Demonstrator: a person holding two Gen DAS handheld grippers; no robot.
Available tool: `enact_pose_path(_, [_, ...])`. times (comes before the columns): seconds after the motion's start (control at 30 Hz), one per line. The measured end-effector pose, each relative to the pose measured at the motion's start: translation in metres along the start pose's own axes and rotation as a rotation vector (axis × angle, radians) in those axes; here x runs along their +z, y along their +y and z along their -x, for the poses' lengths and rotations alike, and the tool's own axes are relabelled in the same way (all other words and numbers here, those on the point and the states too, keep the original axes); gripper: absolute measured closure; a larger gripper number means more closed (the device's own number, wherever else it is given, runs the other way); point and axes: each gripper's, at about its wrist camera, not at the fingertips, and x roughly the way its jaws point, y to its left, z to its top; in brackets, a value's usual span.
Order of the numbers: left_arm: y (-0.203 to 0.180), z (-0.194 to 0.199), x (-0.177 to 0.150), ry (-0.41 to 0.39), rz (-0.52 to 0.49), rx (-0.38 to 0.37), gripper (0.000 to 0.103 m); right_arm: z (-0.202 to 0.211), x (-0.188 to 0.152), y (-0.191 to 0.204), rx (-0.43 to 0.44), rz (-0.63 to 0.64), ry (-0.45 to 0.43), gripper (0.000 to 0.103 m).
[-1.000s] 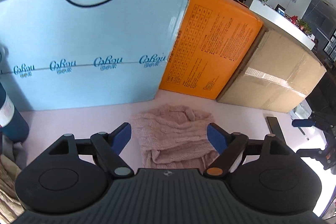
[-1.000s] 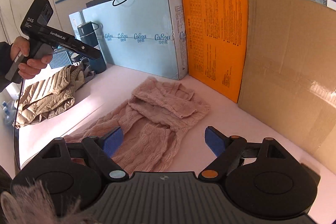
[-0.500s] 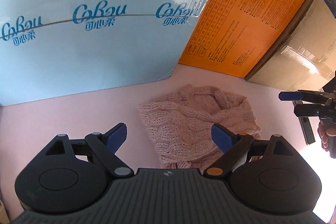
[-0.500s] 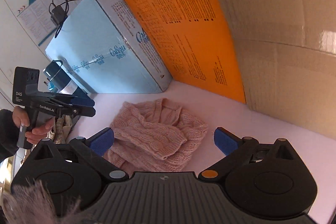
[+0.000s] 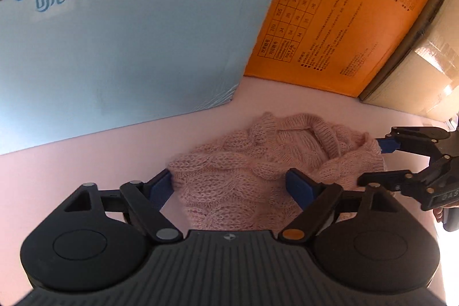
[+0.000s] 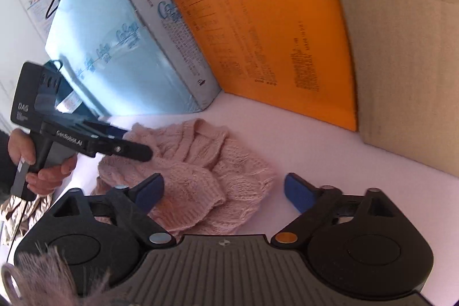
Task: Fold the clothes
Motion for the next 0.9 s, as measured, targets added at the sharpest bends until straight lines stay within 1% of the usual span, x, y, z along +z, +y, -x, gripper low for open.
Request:
enact_pose_path(0.03, [-0.004,0.0,-0.001,-0.001,-0.027,0.007,0.055,-0.003,0.0,0.006,-0.009,0.03,0.016,0.052])
enact_pose_path(0.07, [-0.007,0.002,-0.001,-0.009,-0.042,0.018,0.07,-0.005,0.001,0.013,-0.02,0.059,0.031,0.059])
enact_pose_path(0.1, [-0.01,0.004,-0.002,-0.017,-0.056,0.03,0.077,-0.007,0.002,0.014,-0.007,0.043,0.041,0.079])
enact_pose_path(0.13, [-0.012,0.008,-0.001,-0.021,-0.054,0.026,0.086,-0.008,0.004,0.015,0.001,0.013,0.043,0.082])
enact_pose_path(0.23, [-0.021,0.027,-0.001,-0.063,-0.073,0.038,0.088,-0.001,0.009,0.022,0.007,0.002,0.02,0.082])
enact_pose_path(0.37, [-0.038,0.06,-0.007,-0.122,-0.117,0.027,0.088,0.023,0.012,0.034,0.056,-0.017,-0.016,0.082])
enact_pose_path(0.47, [-0.053,0.092,-0.019,-0.172,-0.147,0.019,0.088,0.047,0.01,0.051,0.092,0.003,-0.043,0.082])
enact_pose_path(0.57, [-0.071,0.128,-0.044,-0.217,-0.195,-0.002,0.088,0.075,0.002,0.075,0.115,0.071,-0.071,0.082])
enact_pose_path(0.67, [-0.094,0.158,-0.081,-0.244,-0.277,-0.007,0.087,0.101,-0.013,0.104,0.088,0.209,-0.096,0.082])
enact_pose_path(0.77, [-0.119,0.182,-0.129,-0.242,-0.373,-0.011,0.086,0.121,-0.044,0.141,0.019,0.449,-0.094,0.082])
enact_pose_path(0.87, [-0.14,0.199,-0.179,-0.231,-0.437,-0.022,0.085,0.134,-0.087,0.174,-0.031,0.71,-0.07,0.082])
enact_pose_path(0.9, [-0.144,0.201,-0.196,-0.22,-0.451,-0.02,0.085,0.137,-0.102,0.183,-0.041,0.789,-0.061,0.08])
